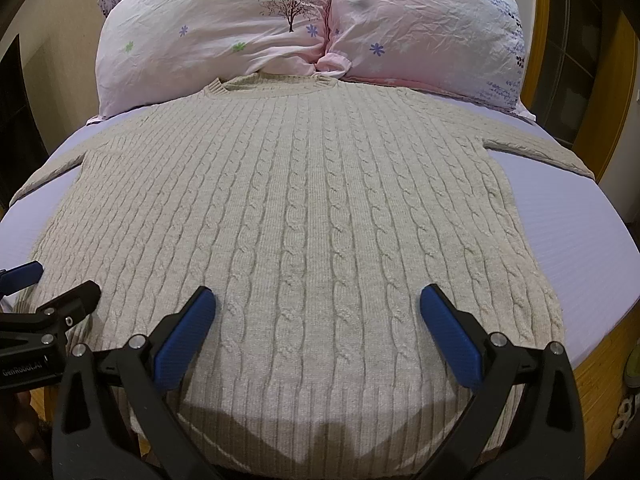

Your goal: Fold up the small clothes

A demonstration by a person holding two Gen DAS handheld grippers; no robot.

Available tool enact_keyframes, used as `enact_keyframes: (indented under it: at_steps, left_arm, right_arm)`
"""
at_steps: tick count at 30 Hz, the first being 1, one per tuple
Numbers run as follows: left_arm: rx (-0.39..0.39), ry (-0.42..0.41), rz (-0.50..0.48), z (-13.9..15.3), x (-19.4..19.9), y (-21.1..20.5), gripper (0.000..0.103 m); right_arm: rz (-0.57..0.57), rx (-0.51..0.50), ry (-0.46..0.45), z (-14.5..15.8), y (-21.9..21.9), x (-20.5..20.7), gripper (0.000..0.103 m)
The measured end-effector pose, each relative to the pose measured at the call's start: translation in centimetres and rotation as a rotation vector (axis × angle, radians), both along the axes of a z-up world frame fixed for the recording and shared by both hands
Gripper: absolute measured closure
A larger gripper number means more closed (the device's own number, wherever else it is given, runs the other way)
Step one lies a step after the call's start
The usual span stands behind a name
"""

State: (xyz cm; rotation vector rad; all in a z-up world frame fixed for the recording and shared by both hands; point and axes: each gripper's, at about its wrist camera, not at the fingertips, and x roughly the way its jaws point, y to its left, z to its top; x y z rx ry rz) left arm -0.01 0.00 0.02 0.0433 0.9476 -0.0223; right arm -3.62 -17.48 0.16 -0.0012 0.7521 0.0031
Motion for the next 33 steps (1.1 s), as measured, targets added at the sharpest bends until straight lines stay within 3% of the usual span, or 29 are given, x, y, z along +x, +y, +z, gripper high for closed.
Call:
enact_keyframes:
  at_steps: [33]
  left_arm:
    - [0.0, -0.004, 0.0, 0.01, -0.01, 0.0, 0.001]
  right_arm:
    - [0.0, 0.0, -0.008, 0.03, -0.09, -0.11, 0.002]
